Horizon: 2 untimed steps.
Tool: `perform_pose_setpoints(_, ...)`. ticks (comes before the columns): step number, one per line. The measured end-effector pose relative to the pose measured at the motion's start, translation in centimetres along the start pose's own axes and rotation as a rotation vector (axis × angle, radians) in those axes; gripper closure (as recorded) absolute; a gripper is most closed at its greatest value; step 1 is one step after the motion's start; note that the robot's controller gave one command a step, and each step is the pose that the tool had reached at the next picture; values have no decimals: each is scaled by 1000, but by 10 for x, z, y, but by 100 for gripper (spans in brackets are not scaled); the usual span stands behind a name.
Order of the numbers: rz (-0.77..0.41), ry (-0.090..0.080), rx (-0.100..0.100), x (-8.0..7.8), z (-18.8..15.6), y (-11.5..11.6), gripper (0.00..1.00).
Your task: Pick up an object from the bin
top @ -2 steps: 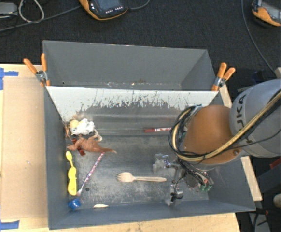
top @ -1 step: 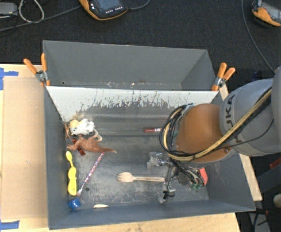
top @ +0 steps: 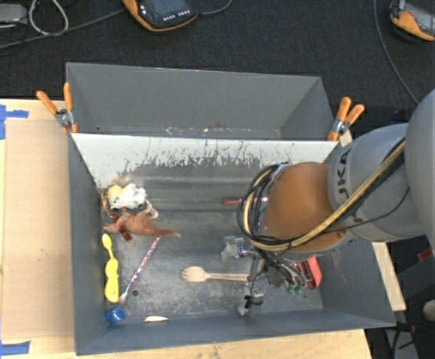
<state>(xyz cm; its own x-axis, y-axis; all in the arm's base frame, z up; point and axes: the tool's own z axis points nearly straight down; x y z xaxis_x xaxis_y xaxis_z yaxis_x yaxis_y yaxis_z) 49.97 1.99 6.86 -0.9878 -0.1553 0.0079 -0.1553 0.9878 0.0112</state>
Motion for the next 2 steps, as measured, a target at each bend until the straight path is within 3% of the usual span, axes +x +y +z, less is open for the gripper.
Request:
perform_pose_setpoints(1, 36, 0, 0, 22, -1, -5, 100)
perform_pose_setpoints(2, 35, 0, 0, 22, -1, -5, 100)
